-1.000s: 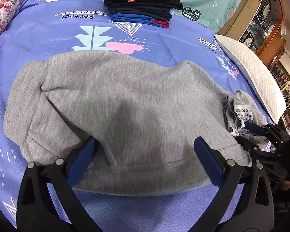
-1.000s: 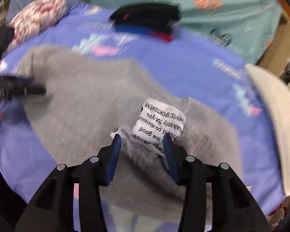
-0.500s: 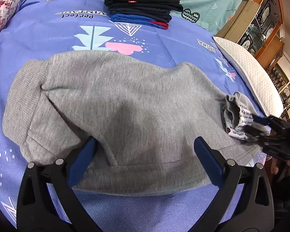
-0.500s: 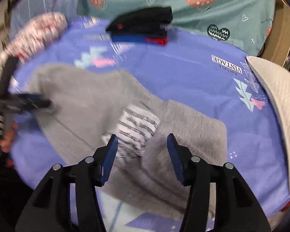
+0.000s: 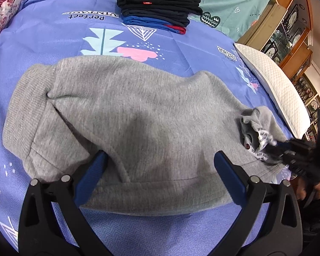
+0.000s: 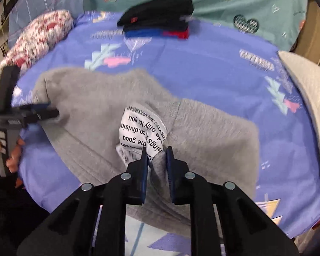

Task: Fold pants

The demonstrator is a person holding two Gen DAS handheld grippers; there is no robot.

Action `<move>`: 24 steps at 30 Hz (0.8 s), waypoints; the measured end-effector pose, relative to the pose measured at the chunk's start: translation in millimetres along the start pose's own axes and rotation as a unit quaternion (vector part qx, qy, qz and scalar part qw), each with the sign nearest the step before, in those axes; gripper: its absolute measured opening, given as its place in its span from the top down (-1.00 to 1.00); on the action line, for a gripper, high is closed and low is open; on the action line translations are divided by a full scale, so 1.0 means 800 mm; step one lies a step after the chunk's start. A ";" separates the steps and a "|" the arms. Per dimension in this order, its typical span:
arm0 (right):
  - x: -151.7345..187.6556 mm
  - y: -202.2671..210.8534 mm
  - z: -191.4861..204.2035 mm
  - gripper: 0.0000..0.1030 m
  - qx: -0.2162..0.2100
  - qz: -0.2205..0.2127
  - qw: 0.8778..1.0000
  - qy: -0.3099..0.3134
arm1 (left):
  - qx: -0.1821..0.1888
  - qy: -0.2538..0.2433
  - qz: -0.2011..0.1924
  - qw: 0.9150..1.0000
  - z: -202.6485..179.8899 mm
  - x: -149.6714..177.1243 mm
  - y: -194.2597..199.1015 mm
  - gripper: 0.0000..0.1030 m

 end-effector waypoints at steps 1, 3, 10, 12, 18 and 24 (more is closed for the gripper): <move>0.009 -0.011 0.005 0.65 -0.001 0.009 1.000 0.004 | 0.000 0.001 0.001 1.000 0.000 0.000 0.000 -0.96; 0.021 -0.020 0.011 0.60 0.008 0.004 1.000 0.011 | 0.000 0.000 0.000 1.000 0.000 0.000 0.000 -0.96; 0.017 0.003 0.009 -0.06 -0.022 -0.005 0.999 0.026 | 0.000 0.000 0.000 1.000 0.000 0.000 -0.002 -0.96; 0.022 0.003 0.013 -0.06 -0.004 0.009 0.998 0.058 | 0.000 0.000 -0.001 1.000 0.000 0.000 -0.001 -0.96; 0.041 -0.010 0.035 -0.05 0.052 0.041 0.984 0.166 | 0.001 0.000 -0.001 1.000 0.000 0.000 -0.001 -0.96; -0.004 0.007 -0.001 0.52 0.072 -0.026 0.990 0.122 | 0.007 0.003 -0.003 1.000 0.002 0.001 0.002 -0.96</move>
Point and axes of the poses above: each gripper's, at about its wrist camera, not at the fingertips, and y roughly against the way its jaws point, z to its left, x to its underside, the point moved 1 cm from there along -y, roughly the way its jaws point, and after that the axes turned 13 degrees about -z, right-handed, at the moved point
